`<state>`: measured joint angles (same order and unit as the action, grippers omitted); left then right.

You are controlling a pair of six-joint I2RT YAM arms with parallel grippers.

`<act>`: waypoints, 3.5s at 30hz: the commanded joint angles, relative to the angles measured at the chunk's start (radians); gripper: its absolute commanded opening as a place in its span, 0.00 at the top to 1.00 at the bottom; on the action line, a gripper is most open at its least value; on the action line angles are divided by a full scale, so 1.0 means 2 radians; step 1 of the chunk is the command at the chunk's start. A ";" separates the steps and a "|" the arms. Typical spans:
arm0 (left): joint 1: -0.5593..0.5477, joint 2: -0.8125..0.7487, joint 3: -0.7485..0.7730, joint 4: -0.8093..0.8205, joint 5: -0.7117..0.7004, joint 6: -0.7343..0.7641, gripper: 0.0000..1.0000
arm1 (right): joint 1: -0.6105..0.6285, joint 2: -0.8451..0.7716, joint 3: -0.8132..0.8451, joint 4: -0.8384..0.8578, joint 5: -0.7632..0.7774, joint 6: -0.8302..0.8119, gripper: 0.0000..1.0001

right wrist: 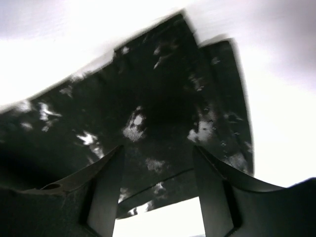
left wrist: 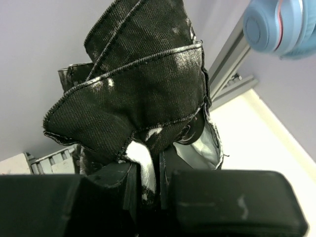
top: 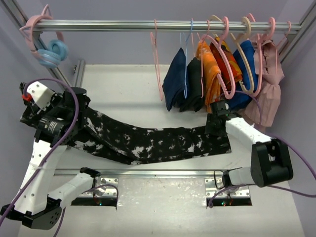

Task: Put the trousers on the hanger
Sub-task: Fold the trousers at the center of the board.

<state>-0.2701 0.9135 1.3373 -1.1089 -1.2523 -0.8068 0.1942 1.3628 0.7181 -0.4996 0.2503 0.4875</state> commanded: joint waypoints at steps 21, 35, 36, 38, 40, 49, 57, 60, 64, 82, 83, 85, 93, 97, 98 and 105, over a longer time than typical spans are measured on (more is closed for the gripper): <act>0.008 -0.059 -0.033 0.142 -0.019 0.085 1.00 | 0.058 0.040 0.014 0.041 0.025 -0.054 0.41; 0.008 -0.061 -0.044 0.166 0.003 0.111 1.00 | 0.021 0.073 0.009 0.068 -0.004 -0.089 0.64; 0.008 -0.061 -0.045 0.166 0.004 0.111 1.00 | 0.021 0.070 0.008 0.069 -0.006 -0.089 0.69; 0.008 -0.061 -0.045 0.168 0.005 0.112 1.00 | 0.021 0.063 0.006 0.070 -0.006 -0.089 0.76; 0.008 -0.060 -0.045 0.168 0.006 0.113 1.00 | 0.020 0.059 0.005 0.070 -0.005 -0.090 0.80; 0.007 -0.059 -0.047 0.172 0.009 0.115 1.00 | 0.019 0.037 0.008 0.053 -0.004 -0.083 1.00; 0.008 -0.060 -0.047 0.172 0.011 0.114 1.00 | 0.016 -0.019 0.006 0.031 0.030 -0.068 1.00; 0.007 -0.060 -0.046 0.172 0.012 0.114 1.00 | 0.001 -0.048 0.005 0.011 0.059 -0.055 1.00; 0.007 -0.055 -0.045 0.170 0.013 0.110 1.00 | -0.025 -0.091 -0.006 -0.009 0.065 -0.037 1.00; 0.008 -0.057 -0.037 0.160 0.038 0.100 1.00 | 0.168 -0.101 -0.029 0.049 0.000 0.021 0.46; 0.008 -0.060 -0.038 0.160 0.046 0.100 1.00 | 0.188 -0.084 -0.033 0.068 -0.008 0.031 0.46; 0.008 -0.070 -0.042 0.168 0.058 0.108 1.00 | 0.229 -0.040 -0.034 0.093 -0.007 0.050 0.46; 0.008 -0.109 -0.072 0.191 0.093 0.122 1.00 | 0.283 0.125 0.009 0.106 0.061 0.144 0.37; 0.008 -0.108 -0.085 0.192 0.113 0.123 1.00 | 0.281 0.127 0.007 0.022 0.120 0.210 0.24; 0.008 -0.107 -0.088 0.194 0.121 0.123 1.00 | 0.277 0.118 -0.013 0.020 0.117 0.220 0.23; 0.008 -0.084 -0.119 0.216 0.246 0.106 1.00 | 0.176 -0.009 -0.127 0.026 0.052 0.234 0.19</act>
<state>-0.2654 0.7186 1.1246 -0.7895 -0.9491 -0.5733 0.6658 1.4392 0.5914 -0.3293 0.3605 0.8932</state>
